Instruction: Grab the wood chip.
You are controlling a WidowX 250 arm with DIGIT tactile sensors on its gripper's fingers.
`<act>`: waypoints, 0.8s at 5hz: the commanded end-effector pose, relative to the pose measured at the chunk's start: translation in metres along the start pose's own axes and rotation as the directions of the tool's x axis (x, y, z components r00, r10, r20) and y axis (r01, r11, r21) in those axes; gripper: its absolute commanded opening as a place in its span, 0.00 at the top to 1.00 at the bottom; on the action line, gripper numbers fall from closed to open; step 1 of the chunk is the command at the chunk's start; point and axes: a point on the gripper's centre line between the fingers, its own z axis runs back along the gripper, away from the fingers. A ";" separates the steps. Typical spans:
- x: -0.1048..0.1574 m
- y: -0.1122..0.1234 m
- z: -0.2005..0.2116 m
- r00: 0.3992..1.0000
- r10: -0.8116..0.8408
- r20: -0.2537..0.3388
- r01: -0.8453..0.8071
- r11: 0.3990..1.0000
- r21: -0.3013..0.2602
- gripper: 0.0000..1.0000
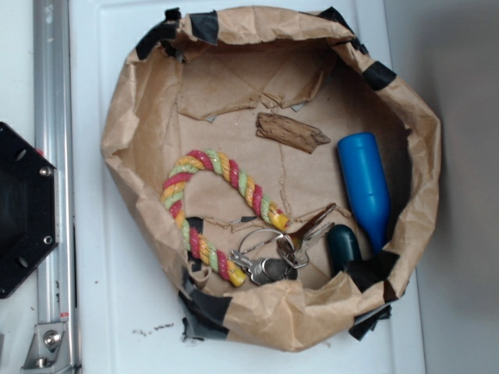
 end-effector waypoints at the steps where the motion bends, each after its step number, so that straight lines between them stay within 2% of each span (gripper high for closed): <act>1: 0.000 0.000 0.000 1.000 0.000 0.000 0.000 1.000 0.000 0.00; 2: 0.050 0.034 -0.012 1.000 -0.015 0.026 0.014 0.999 0.042 0.00; 3: 0.094 0.046 -0.034 0.997 -0.077 0.028 0.075 0.995 0.070 0.00; 4: 0.134 0.060 -0.090 0.984 -0.181 -0.003 0.181 0.983 0.034 0.00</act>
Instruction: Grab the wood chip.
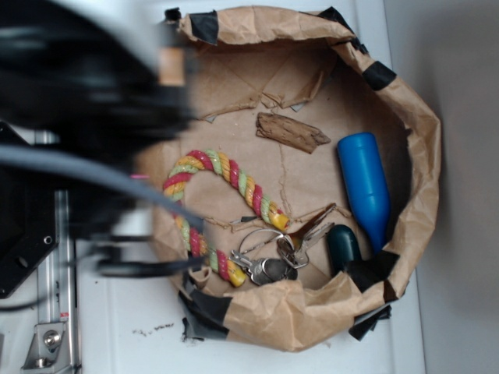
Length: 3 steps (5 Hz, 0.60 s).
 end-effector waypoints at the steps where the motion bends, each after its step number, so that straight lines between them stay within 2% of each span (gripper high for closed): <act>1: 0.058 0.020 -0.093 0.990 -0.143 -0.022 0.143 0.989 0.026 0.00; 2: 0.051 0.022 -0.143 0.977 -0.201 -0.067 0.205 0.977 0.064 0.00; 3: 0.036 0.025 -0.161 0.972 -0.201 -0.121 0.210 0.976 0.066 0.00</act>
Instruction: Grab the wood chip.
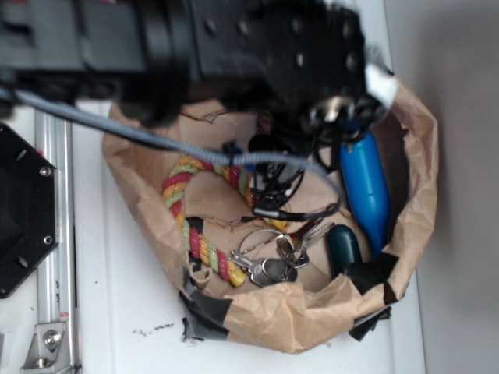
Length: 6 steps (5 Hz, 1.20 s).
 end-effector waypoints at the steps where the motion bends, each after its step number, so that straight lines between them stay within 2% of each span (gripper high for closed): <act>1: -0.006 -0.003 -0.009 1.000 -0.014 -0.008 0.015 1.000 0.021 0.00; 3: -0.006 -0.003 -0.009 1.000 -0.014 -0.008 0.015 1.000 0.021 0.00; 4: 0.000 0.010 -0.017 1.000 0.030 0.008 -0.031 0.999 0.016 0.00; 5: 0.001 0.011 -0.013 0.999 0.018 0.030 -0.020 0.999 0.039 0.00; 6: 0.000 0.013 -0.013 0.993 0.077 0.087 -0.083 0.994 0.068 0.00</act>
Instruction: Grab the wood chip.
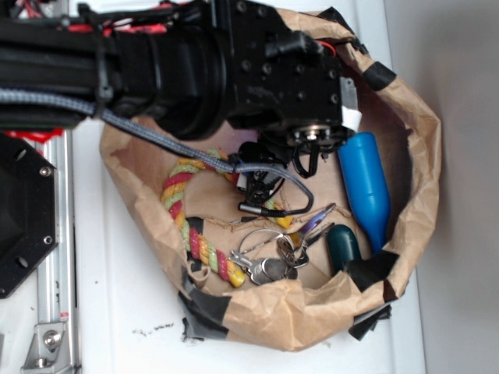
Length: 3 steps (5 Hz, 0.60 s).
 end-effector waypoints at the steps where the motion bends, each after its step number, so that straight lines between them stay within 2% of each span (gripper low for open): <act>1: 0.001 0.011 0.018 0.971 0.119 0.207 -0.122 0.993 -0.001 0.00; 2: 0.009 0.016 0.016 0.974 0.142 0.178 -0.142 0.990 -0.013 0.00; 3: 0.026 0.017 0.006 0.983 0.132 0.125 -0.130 0.991 -0.023 0.00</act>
